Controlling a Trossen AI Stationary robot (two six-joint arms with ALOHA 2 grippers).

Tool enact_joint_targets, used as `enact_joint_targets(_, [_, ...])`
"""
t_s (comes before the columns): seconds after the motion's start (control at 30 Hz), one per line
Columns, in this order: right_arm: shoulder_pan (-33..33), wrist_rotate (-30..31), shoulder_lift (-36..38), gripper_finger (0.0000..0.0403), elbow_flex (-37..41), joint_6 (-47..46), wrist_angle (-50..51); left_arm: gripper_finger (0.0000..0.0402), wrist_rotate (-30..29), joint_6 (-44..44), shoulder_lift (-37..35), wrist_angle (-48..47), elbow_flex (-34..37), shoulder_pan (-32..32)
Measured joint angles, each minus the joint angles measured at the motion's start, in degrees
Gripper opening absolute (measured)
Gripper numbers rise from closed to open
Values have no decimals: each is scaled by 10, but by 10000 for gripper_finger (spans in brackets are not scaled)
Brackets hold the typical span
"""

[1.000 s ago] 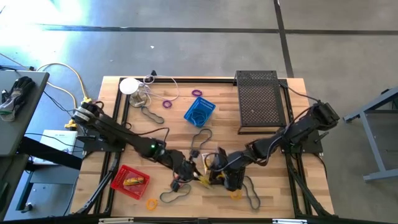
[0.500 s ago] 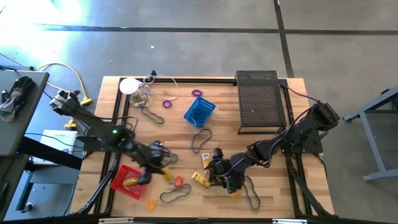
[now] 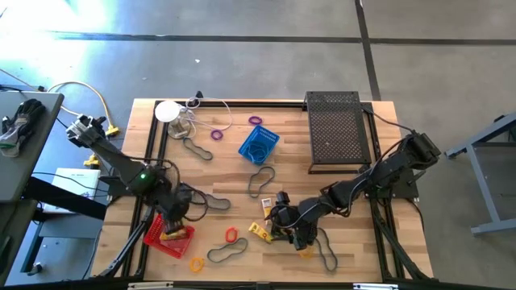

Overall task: Pick & Place Office Desk Supplies
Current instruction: Put the bottom crayon box into the red bin

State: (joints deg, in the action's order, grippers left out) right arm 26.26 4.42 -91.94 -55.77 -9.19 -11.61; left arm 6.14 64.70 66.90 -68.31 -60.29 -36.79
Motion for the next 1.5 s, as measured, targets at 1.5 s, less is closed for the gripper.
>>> enact_joint_targets(1.5, [-2, -12, 0, 304, 0, 30, 20, 87, -5, -233, 320, -189, -126, -98])
